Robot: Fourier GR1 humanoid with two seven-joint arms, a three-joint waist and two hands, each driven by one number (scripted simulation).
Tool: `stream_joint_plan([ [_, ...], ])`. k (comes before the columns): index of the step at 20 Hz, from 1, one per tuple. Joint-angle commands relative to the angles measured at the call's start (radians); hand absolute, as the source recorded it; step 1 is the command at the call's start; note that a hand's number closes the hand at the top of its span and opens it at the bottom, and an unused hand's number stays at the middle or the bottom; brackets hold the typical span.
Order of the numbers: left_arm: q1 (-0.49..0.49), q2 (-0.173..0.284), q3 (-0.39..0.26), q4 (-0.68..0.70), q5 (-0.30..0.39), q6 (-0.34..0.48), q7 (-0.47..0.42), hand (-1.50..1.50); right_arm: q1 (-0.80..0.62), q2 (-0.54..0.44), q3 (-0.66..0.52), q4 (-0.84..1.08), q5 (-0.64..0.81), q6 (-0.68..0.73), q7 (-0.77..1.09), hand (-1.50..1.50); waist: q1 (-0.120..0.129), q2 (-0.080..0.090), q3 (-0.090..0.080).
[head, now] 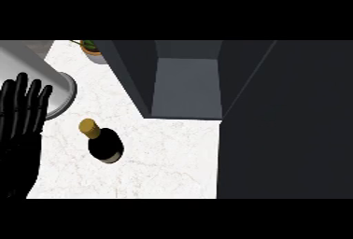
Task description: Pick up the wine, place it into the cabinet and close the cabinet
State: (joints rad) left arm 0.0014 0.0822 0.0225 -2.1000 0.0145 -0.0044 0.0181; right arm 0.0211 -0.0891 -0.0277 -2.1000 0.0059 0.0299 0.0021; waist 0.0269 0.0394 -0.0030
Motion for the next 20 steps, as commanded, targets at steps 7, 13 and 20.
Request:
stream_joint_plan([
  [7, -0.009, 0.118, -0.328, 0.081, 0.407, -0.511, 0.068, -1.5, 0.018, 0.027, 0.153, -0.018, -0.063, 0.097, 0.024, -1.5, -0.085, -0.019, 0.0],
  [13, 0.073, 0.316, -0.296, -0.019, 0.794, -0.659, 0.218, -1.5, 0.11, -0.006, 0.164, -0.173, -0.132, 0.119, 0.161, -1.5, -0.042, -0.045, 0.003],
  [20, 0.154, 0.556, -0.155, -0.265, 1.163, -0.588, 0.343, -1.5, 0.162, -0.012, 0.187, -0.372, -0.142, 0.084, 0.299, -1.5, -0.02, -0.046, 0.003],
])
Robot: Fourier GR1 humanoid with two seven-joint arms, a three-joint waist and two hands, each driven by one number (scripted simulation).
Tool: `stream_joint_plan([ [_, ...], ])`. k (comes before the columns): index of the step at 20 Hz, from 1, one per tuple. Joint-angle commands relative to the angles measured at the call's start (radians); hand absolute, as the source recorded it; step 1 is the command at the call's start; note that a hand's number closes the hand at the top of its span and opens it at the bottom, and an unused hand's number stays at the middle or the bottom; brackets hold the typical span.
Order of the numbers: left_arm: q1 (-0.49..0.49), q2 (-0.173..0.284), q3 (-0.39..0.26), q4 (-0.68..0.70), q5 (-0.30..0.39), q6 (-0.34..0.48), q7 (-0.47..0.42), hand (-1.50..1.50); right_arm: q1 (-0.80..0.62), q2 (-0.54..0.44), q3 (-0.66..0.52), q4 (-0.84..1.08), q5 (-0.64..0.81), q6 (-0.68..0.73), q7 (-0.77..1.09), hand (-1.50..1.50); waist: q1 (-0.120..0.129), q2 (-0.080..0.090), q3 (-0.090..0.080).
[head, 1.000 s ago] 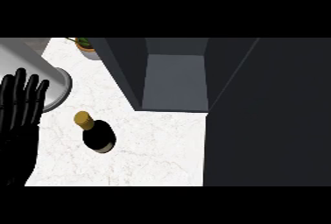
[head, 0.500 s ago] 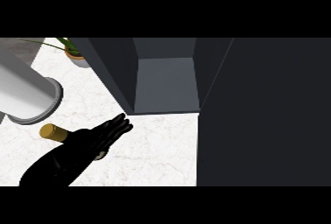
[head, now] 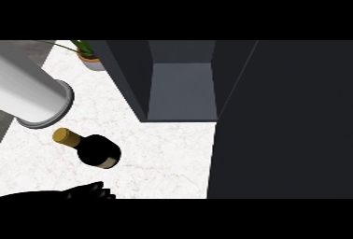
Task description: Pick up the wine, place it into the cabinet and close the cabinet
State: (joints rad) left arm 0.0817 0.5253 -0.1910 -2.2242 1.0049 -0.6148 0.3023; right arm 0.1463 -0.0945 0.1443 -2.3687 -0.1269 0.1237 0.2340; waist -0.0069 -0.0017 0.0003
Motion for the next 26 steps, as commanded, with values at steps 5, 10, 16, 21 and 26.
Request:
stream_joint_plan([
  [5, 0.08, 0.181, 0.185, -0.173, 0.355, 0.021, 0.111, -1.5, -0.034, 0.007, 0.029, -0.122, 0.008, -0.048, 0.156, -1.5, 0.016, -0.002, -0.001],
  [10, 0.025, 0.132, 0.163, -0.25, 0.349, 0.17, 0.17, -1.5, -0.072, -0.001, 0.001, -0.177, -0.026, -0.067, 0.245, -1.5, 0.008, -0.001, 0.0],
  [16, 0.065, 0.134, 0.316, -0.266, 0.447, 0.177, 0.207, -1.5, -0.126, 0.018, 0.018, -0.155, 0.013, -0.088, 0.256, -1.5, 0.013, -0.001, 0.0],
  [21, -0.047, 0.13, 0.329, -0.203, 0.434, 0.253, 0.256, -1.5, -0.165, 0.007, -0.002, -0.156, -0.002, -0.092, 0.304, -1.5, 0.006, 0.001, 0.0],
  [26, 0.003, 0.066, 0.291, -0.07, 0.364, 0.156, 0.31, -1.5, -0.159, 0.02, 0.004, -0.141, 0.0, -0.083, 0.291, -1.5, 0.005, 0.001, -0.001],
])
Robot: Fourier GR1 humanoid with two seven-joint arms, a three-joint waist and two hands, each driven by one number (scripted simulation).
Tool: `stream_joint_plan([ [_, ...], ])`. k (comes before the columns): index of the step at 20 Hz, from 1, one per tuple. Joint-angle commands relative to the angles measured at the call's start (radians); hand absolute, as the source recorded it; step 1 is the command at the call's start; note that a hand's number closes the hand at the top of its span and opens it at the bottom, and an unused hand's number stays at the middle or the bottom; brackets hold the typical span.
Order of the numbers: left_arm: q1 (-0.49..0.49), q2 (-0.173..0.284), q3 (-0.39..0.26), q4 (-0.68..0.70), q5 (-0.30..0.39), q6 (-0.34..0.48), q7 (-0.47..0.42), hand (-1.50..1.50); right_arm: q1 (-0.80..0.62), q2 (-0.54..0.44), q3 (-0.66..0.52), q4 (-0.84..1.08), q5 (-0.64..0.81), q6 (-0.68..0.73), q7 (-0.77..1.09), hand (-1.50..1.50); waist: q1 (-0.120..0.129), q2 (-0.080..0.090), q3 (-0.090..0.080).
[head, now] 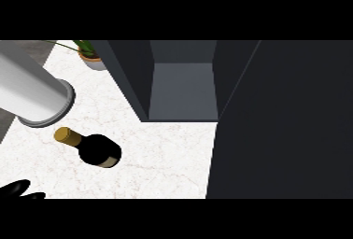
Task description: Pick up the wine, place it into the cabinet and close the cabinet
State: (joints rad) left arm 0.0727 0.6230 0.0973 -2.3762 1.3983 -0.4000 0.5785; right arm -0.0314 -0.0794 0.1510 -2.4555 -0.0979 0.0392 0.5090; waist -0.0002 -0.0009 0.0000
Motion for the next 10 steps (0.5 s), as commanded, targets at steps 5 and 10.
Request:
stream_joint_plan([
  [5, -0.02, -0.055, 0.067, 0.098, -0.066, -0.044, 0.044, -1.5, 0.007, -0.006, -0.025, -0.099, -0.049, 0.004, 0.063, -1.5, -0.001, 0.0, 0.0],
  [10, -0.01, -0.139, 0.078, 0.221, -0.197, -0.195, 0.008, -1.5, -0.01, 0.008, -0.014, -0.055, -0.027, 0.007, 0.049, -1.5, 0.001, 0.0, 0.0],
])
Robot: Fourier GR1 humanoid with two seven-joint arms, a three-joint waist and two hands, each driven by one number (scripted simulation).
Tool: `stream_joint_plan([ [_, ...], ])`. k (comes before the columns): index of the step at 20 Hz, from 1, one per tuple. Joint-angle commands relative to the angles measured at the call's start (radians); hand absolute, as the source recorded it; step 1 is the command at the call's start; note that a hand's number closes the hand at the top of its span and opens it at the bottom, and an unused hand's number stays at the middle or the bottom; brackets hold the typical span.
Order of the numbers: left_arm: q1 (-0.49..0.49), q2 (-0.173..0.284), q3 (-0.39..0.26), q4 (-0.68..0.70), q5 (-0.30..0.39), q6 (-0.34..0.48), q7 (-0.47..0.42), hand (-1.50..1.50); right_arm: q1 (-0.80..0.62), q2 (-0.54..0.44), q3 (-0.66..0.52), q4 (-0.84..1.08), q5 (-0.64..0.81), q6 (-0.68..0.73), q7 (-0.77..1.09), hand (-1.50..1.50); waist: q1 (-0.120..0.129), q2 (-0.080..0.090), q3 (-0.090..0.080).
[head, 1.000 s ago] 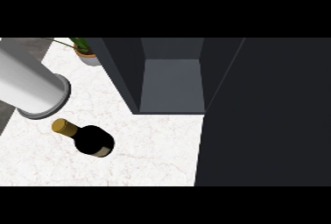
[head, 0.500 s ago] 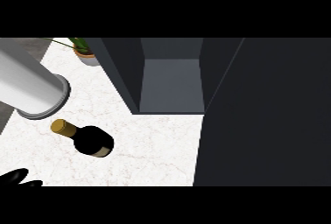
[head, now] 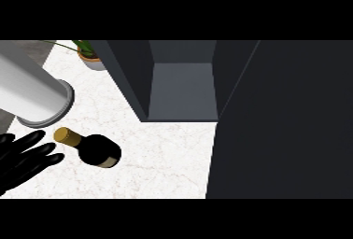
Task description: Pick up the wine, place it into the cabinet and close the cabinet
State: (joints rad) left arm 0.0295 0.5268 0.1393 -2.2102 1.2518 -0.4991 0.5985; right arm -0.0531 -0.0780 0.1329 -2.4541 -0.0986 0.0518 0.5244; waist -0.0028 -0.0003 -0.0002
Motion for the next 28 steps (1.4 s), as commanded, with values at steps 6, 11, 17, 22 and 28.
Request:
stream_joint_plan([
  [6, -0.127, -0.056, 0.073, 0.301, -0.175, -0.126, -0.052, -1.5, -0.028, -0.006, -0.034, -0.052, -0.056, -0.01, 0.056, -1.5, -0.003, 0.001, 0.0],
  [11, -0.21, -0.112, 0.041, 0.444, -0.316, -0.159, -0.083, -1.5, -0.048, 0.016, 0.035, -0.098, 0.011, -0.037, 0.11, -1.5, -0.005, 0.0, 0.0],
  [17, -0.261, -0.14, 0.047, 0.62, -0.465, -0.276, -0.147, -1.5, -0.065, 0.008, 0.003, -0.076, -0.019, -0.025, 0.105, -1.5, -0.004, 0.001, 0.0],
  [22, -0.272, -0.208, 0.061, 0.763, -0.666, -0.38, -0.293, -1.5, 0.044, 0.035, 0.035, -0.067, 0.008, -0.006, 0.005, -1.5, -0.006, 0.001, 0.0],
  [28, -0.285, -0.177, 0.098, 0.951, -0.78, -0.507, -0.42, -1.5, 0.046, 0.007, -0.007, -0.08, -0.04, 0.024, 0.023, -1.5, -0.005, 0.002, 0.0],
])
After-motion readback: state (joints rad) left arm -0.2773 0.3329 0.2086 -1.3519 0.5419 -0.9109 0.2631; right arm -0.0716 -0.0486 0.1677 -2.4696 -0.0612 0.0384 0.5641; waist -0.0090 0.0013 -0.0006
